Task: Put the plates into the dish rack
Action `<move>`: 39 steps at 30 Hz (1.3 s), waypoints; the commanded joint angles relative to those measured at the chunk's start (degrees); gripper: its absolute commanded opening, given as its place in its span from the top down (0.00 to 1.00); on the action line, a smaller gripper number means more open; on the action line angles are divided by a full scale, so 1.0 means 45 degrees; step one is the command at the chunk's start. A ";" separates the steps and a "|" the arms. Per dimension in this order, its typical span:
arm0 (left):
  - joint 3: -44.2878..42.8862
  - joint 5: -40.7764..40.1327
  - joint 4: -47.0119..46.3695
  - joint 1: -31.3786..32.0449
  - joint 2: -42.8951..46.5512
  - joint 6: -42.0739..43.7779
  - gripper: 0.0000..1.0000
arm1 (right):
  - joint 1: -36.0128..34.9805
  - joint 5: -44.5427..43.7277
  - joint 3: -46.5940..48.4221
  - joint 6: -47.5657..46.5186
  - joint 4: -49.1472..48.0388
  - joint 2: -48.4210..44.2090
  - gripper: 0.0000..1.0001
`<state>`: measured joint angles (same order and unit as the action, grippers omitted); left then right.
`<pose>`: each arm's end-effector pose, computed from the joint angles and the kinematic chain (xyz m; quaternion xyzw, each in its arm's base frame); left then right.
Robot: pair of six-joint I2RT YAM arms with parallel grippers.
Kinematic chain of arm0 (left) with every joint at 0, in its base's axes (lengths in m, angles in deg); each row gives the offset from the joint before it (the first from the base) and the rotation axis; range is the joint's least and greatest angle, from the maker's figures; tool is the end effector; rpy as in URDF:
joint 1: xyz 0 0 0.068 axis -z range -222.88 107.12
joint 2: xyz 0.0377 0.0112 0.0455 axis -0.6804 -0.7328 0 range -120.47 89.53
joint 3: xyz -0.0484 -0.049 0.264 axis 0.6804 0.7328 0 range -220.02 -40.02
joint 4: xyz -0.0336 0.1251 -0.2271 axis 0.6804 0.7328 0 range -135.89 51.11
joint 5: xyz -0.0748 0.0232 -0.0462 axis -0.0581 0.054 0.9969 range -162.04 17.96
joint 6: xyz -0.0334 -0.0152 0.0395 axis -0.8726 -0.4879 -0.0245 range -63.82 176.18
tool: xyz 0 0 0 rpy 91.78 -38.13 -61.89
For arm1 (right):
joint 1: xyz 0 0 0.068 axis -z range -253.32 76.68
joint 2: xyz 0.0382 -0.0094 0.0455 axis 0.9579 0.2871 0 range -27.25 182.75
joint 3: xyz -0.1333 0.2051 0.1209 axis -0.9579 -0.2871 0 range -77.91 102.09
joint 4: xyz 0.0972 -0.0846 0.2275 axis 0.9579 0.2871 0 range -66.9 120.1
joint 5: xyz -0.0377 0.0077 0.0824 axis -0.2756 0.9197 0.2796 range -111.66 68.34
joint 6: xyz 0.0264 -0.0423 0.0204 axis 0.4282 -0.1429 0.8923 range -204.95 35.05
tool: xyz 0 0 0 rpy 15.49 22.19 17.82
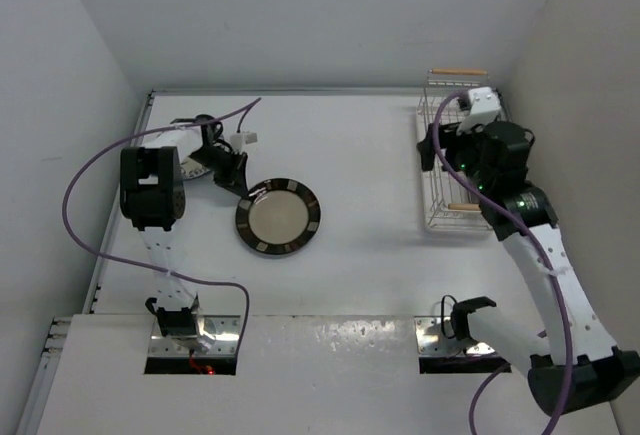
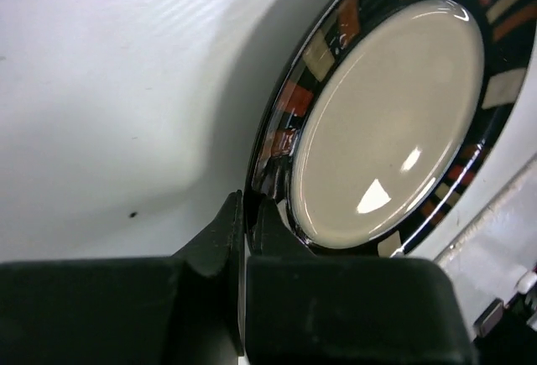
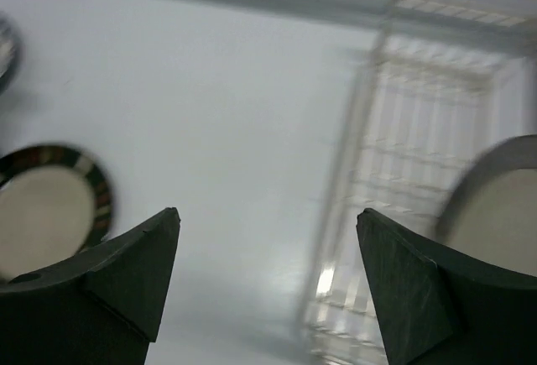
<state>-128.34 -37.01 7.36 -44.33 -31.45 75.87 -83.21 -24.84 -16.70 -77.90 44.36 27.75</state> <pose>0.4022 -0.0103 0.1552 0.1616 0.9393 -0.2894 0.0885 0.2086 0.0344 0.3875 -0.0028 0.7935 0.0679 0.6048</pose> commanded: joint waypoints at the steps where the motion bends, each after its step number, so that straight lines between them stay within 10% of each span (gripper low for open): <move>1: -0.0374 0.1235 0.0527 0.0206 0.0693 0.1210 1.00 | -0.1487 0.2477 -0.1198 0.1945 -0.0503 0.0841 0.16; 9: -0.0805 0.3250 0.1408 0.1513 0.4109 0.3144 1.00 | -0.5238 0.3987 -0.1162 0.3492 -0.3237 0.5718 0.16; 18: -0.0687 0.4209 0.1818 0.2061 0.5480 0.3712 1.00 | -0.5536 0.4982 -0.0225 0.5795 -0.8333 1.0447 0.19; 24: -0.0551 0.4754 0.1973 0.2061 0.5733 0.4141 1.00 | -0.6025 0.5590 -0.0554 0.6577 -1.0205 1.1411 0.45; 27: -0.0551 0.4620 0.1956 0.2061 0.5734 0.4142 1.00 | -0.5985 0.5804 -0.0946 0.7200 -1.1400 1.1391 0.85; 30: -0.0667 0.3473 0.1100 0.1907 0.5734 0.2856 1.00 | -0.5947 0.5746 -0.1219 0.7126 -1.1579 1.0923 1.00; 34: -0.1796 0.0856 0.0667 0.1672 0.5267 0.1082 0.53 | -0.5830 0.4522 -0.1202 0.6600 -1.0489 0.9130 1.00; 39: -0.2970 -0.2505 0.0199 0.1067 0.4993 -0.0969 0.33 | -0.5557 0.1579 -0.0597 0.5290 -0.8125 0.6654 1.00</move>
<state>-137.69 -38.61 9.79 -37.45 -8.75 80.46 -109.74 -7.16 -24.13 -52.11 11.66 69.28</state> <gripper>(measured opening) 0.657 0.076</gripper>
